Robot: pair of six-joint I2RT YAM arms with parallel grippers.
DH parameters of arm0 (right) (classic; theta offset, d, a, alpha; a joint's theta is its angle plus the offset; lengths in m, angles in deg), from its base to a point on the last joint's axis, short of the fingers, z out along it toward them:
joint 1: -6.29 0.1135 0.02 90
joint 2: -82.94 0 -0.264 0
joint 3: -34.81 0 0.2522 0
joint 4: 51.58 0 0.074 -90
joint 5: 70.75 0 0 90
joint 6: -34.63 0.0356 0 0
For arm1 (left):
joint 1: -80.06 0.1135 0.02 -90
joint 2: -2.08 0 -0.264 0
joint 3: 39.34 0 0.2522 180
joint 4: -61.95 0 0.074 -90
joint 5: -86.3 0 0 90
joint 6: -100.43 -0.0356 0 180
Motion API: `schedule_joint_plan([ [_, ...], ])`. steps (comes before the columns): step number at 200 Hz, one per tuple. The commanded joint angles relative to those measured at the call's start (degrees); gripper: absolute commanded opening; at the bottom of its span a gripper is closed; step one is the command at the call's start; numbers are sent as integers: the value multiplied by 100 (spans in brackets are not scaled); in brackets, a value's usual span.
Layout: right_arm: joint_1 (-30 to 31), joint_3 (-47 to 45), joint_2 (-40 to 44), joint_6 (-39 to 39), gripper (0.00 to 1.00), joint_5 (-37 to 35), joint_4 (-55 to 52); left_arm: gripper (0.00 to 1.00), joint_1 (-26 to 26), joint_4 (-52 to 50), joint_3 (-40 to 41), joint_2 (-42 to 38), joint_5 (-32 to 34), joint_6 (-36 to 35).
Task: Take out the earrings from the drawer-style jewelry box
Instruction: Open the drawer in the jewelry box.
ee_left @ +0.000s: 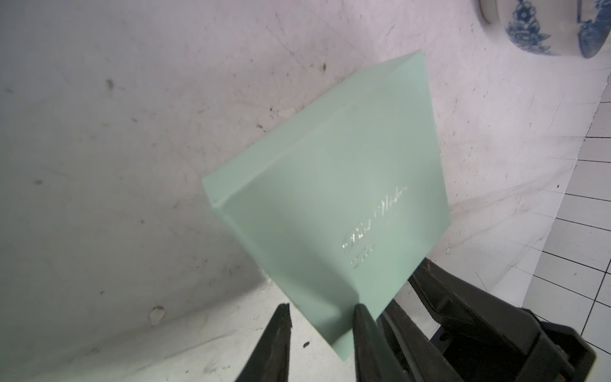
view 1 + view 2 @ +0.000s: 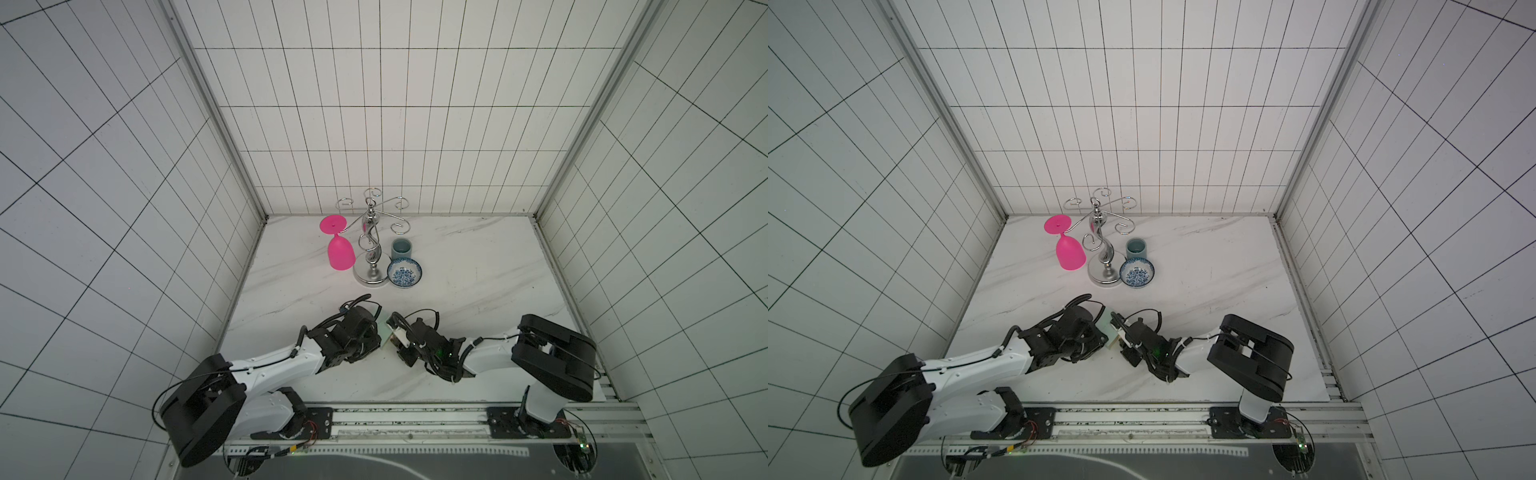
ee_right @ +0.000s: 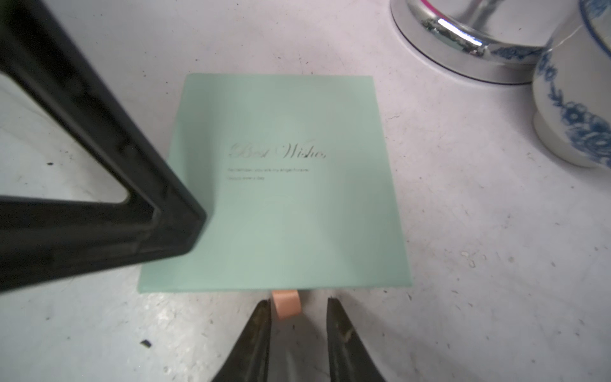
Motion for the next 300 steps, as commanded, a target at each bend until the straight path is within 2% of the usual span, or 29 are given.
schedule_joint_plan([
  [1,-63,342,17,-281,32,164,-29,32,46,-166,-64,75,113,-47],
  [55,-193,419,-9,-249,31,15,-11,32,45,-179,-73,90,118,-64],
  [122,-206,614,-111,-376,31,431,-107,32,76,-144,-131,213,102,-108],
  [157,-221,623,-109,-439,32,309,-108,32,118,-146,-130,217,84,-136],
  [199,-285,667,-176,-502,26,386,-152,32,142,-141,-139,233,67,-161],
  [256,-284,803,-218,-646,7,563,-304,32,184,-156,-154,245,67,-197],
  [287,-285,751,-124,-659,0,451,-319,32,204,-163,-157,247,66,-198],
  [300,-287,726,-65,-676,0,443,-324,32,203,-148,-157,247,76,-197],
])
